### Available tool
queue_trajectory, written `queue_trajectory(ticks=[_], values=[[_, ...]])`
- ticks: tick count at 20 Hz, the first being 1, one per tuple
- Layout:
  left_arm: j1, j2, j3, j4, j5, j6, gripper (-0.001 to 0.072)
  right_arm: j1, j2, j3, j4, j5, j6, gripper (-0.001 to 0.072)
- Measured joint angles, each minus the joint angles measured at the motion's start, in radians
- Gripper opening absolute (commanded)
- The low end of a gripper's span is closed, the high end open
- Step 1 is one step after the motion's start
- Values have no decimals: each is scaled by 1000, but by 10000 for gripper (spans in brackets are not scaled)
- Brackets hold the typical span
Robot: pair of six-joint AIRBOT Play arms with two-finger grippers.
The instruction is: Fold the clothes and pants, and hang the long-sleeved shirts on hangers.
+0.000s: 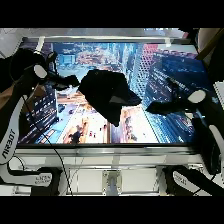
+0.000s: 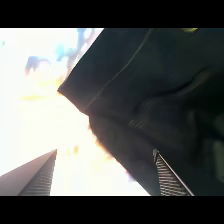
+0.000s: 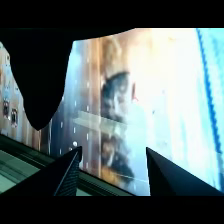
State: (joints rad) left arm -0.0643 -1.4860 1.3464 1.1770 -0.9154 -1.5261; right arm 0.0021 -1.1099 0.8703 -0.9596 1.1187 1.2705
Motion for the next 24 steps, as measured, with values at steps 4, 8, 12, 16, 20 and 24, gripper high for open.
queue_trajectory(ticks=[4,8,12,16,20,24], values=[[18,-35,-80,-132,217,-1,693,213,0,-47,4,-186,59,447],[27,-119,-103,-214,303,13,693,354,0,-59,4,-285,112,448],[25,-182,-109,-277,328,63,693,428,0,-63,4,-322,149,447],[16,-221,-111,-376,358,124,692,458,0,-63,3,-347,170,447],[2,-243,-111,-486,370,196,156,466,0,-63,3,-371,177,447],[-13,-248,-106,-572,374,274,37,474,0,-64,2,-352,184,448]])
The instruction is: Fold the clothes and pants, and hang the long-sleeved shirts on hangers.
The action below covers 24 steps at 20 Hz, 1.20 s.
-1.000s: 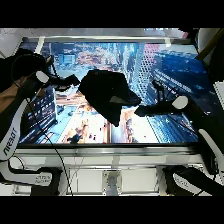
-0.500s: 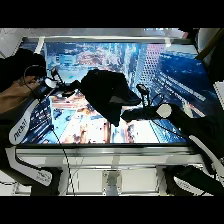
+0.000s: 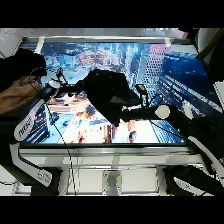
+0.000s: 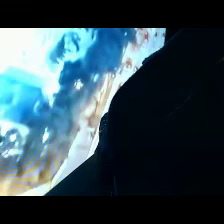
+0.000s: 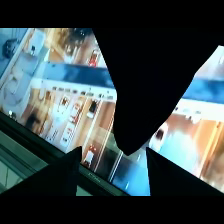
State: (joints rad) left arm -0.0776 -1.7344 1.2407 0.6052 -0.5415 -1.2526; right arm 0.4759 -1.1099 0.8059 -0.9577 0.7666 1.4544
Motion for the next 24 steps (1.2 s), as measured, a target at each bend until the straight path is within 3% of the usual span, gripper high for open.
queue_trajectory(ticks=[5,9,16,19,20,23,24], values=[[8,25,2,-24,-20,37,37,68,-51,-8,-36,10,5,455],[16,45,2,-28,-63,54,37,95,-164,2,-55,-34,9,513],[16,53,2,-31,-111,64,37,103,-292,88,-83,-50,10,503],[16,53,2,-30,-122,64,37,103,-330,101,-120,-40,17,435],[16,53,2,-30,-126,64,37,103,-339,104,-139,-37,27,370],[16,53,2,-30,-132,64,37,99,-357,108,-219,-33,83,15],[16,54,2,-30,-134,68,37,92,-360,109,-237,-33,103,12]])
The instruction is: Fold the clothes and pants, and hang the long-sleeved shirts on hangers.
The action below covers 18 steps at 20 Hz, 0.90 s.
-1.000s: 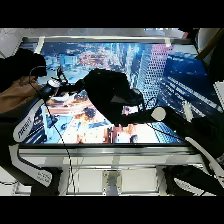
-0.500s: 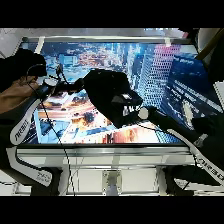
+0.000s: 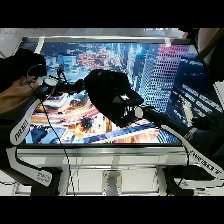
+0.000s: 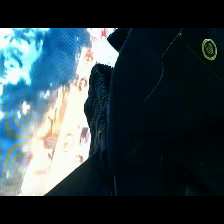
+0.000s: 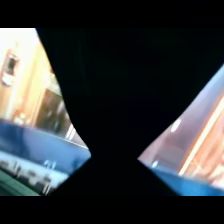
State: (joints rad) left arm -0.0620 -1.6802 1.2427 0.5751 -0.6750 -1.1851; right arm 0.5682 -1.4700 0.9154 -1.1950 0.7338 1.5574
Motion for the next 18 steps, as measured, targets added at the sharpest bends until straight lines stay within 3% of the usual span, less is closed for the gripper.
queue_trajectory(ticks=[4,8,14,18], values=[[20,28,0,27,-46,16,36,-32,3,53,-52,65,35,12],[75,161,0,182,-177,22,35,-45,93,162,-126,242,43,12],[146,591,1,459,-482,22,35,-46,459,277,-181,555,98,10],[158,899,54,554,-544,19,34,-45,694,420,-176,589,172,10]])
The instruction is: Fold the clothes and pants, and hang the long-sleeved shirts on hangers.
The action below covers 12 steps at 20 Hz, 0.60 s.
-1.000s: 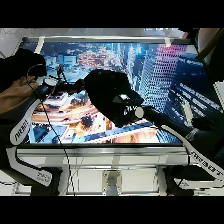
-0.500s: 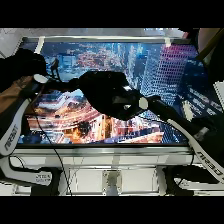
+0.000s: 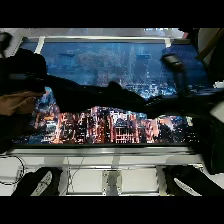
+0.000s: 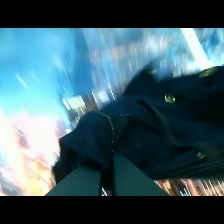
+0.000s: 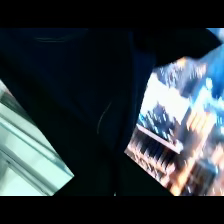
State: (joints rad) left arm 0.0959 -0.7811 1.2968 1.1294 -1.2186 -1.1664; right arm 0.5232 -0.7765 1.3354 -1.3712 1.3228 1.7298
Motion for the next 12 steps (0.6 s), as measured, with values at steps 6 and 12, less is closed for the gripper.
queue_trajectory(ticks=[6,12], values=[[3,129,126,-33,-33,-13,35,0,45,232,-1,-43,-15,10],[-80,-142,148,-86,-116,-35,35,-21,-184,278,-56,-90,-98,9]])
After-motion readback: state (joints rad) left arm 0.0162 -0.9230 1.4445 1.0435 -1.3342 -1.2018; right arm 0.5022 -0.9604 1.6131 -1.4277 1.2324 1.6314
